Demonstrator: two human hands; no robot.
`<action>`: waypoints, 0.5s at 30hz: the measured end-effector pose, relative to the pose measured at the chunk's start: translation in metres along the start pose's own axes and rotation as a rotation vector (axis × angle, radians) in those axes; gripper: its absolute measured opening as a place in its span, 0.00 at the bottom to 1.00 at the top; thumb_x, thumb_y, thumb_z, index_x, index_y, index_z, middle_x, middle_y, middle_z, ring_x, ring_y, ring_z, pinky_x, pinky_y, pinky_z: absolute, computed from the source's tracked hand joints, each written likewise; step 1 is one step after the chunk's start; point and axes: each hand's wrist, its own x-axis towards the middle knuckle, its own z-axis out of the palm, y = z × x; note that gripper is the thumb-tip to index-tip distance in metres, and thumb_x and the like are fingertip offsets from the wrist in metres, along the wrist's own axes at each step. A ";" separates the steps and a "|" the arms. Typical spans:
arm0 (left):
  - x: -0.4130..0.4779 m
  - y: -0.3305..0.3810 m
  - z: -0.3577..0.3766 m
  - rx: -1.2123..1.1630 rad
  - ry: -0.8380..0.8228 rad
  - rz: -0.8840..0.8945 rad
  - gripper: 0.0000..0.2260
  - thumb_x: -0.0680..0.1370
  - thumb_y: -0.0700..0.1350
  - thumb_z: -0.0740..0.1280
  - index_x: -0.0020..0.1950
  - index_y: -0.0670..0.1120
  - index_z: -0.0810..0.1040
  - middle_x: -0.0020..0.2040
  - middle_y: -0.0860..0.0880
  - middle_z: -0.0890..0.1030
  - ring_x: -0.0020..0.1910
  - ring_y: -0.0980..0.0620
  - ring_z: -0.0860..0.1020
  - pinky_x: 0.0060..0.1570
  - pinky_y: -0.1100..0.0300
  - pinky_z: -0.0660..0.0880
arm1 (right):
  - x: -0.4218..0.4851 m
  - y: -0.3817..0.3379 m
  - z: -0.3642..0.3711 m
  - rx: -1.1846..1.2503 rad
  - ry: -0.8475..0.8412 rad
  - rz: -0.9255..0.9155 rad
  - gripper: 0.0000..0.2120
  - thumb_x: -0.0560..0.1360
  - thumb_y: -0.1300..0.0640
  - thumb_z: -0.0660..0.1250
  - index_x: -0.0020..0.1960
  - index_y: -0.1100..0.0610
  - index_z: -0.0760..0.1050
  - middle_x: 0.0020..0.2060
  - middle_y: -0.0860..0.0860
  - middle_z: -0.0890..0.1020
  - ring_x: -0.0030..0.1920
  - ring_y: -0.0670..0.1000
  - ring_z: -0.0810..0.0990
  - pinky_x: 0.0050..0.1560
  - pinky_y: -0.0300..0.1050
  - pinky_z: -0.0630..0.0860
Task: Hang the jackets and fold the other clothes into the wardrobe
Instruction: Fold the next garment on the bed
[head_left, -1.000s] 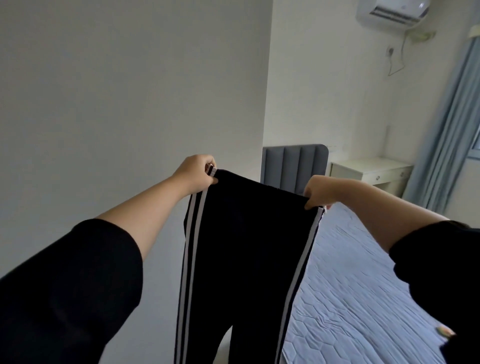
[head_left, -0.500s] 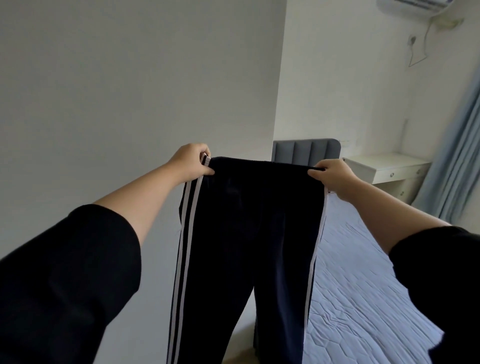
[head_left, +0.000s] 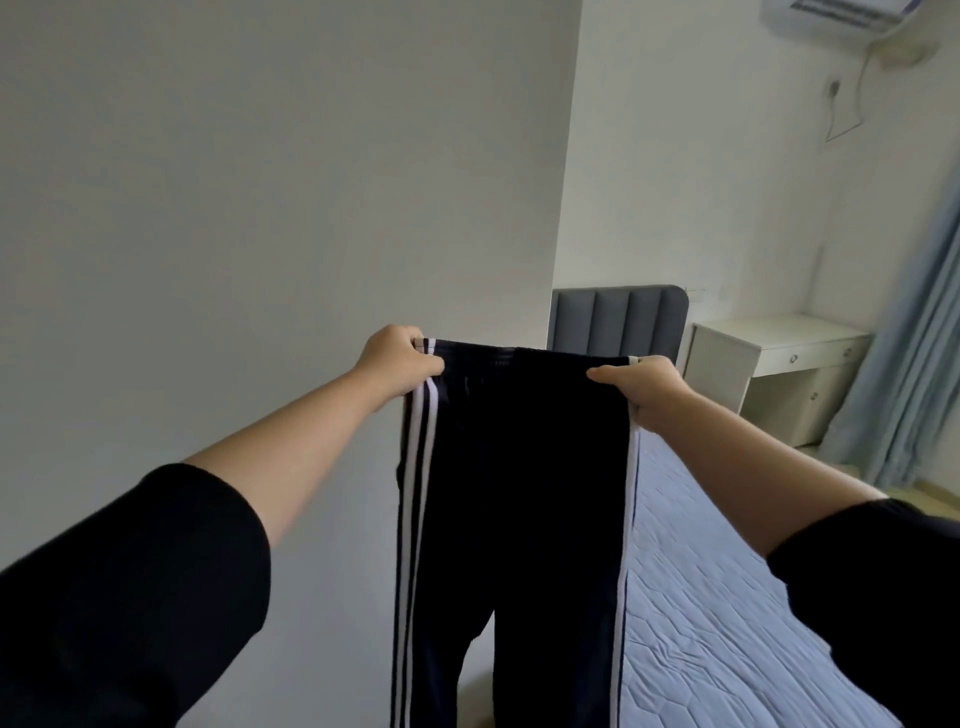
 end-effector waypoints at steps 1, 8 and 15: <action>-0.004 0.005 0.005 -0.020 0.008 0.004 0.13 0.68 0.39 0.68 0.30 0.47 0.65 0.27 0.51 0.67 0.26 0.51 0.66 0.27 0.63 0.63 | -0.004 -0.001 0.007 -0.008 0.032 -0.041 0.10 0.70 0.65 0.74 0.48 0.67 0.76 0.47 0.62 0.83 0.44 0.57 0.83 0.47 0.49 0.81; -0.031 0.035 0.028 -0.444 -0.121 -0.065 0.09 0.70 0.37 0.72 0.37 0.44 0.73 0.35 0.47 0.77 0.34 0.51 0.79 0.37 0.60 0.80 | -0.037 -0.007 0.049 0.071 -0.184 -0.125 0.09 0.71 0.74 0.67 0.51 0.69 0.78 0.42 0.61 0.82 0.44 0.58 0.82 0.54 0.51 0.79; -0.044 0.039 0.034 -0.690 -0.193 -0.125 0.08 0.73 0.33 0.71 0.38 0.42 0.74 0.36 0.45 0.78 0.35 0.50 0.79 0.39 0.60 0.79 | -0.045 0.006 0.059 0.158 -0.150 -0.058 0.15 0.73 0.75 0.65 0.58 0.67 0.77 0.51 0.62 0.81 0.53 0.58 0.81 0.59 0.48 0.77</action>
